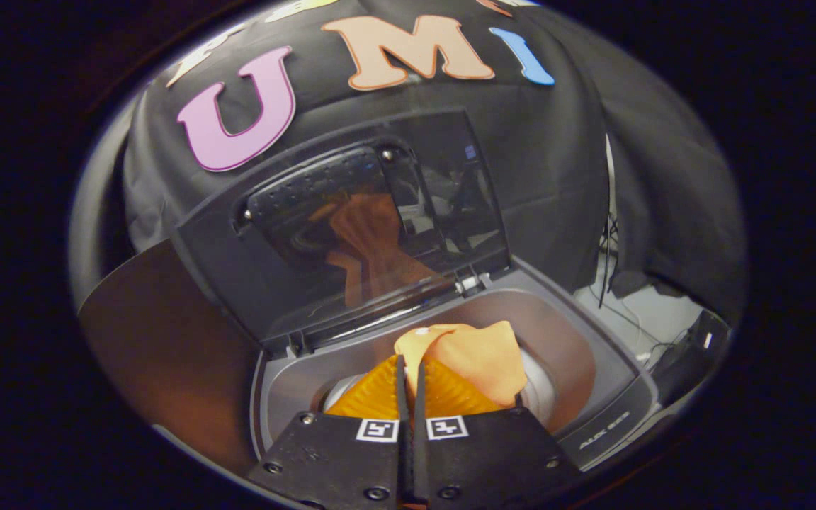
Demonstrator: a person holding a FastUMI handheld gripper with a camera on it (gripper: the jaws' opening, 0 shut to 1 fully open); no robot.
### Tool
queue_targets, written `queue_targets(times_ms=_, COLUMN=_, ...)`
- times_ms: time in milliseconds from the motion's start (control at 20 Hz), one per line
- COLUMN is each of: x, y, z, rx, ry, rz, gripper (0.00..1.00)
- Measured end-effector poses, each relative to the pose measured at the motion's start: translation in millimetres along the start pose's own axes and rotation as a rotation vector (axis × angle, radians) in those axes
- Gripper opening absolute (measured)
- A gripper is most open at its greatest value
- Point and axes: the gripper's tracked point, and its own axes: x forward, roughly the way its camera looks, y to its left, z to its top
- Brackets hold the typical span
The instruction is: Put the clothes into the washing machine and then close the washing machine lid.
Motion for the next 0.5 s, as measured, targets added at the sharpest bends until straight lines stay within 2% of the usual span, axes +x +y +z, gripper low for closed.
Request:
queue_targets(times_ms=250, x=9.3, y=-2.2, z=-19.4, rx=-0.007, ry=0.041, rz=-0.013, gripper=0.10)
queue_targets(times_ms=400, x=3.0, y=2.3, z=-13.6, rx=-0.036, ry=0.023, rz=-0.002, gripper=0.16)
queue_targets(times_ms=500, x=3.3, y=0.2, z=-9.4, rx=-0.083, ry=0.017, rz=-0.031, gripper=0.36)
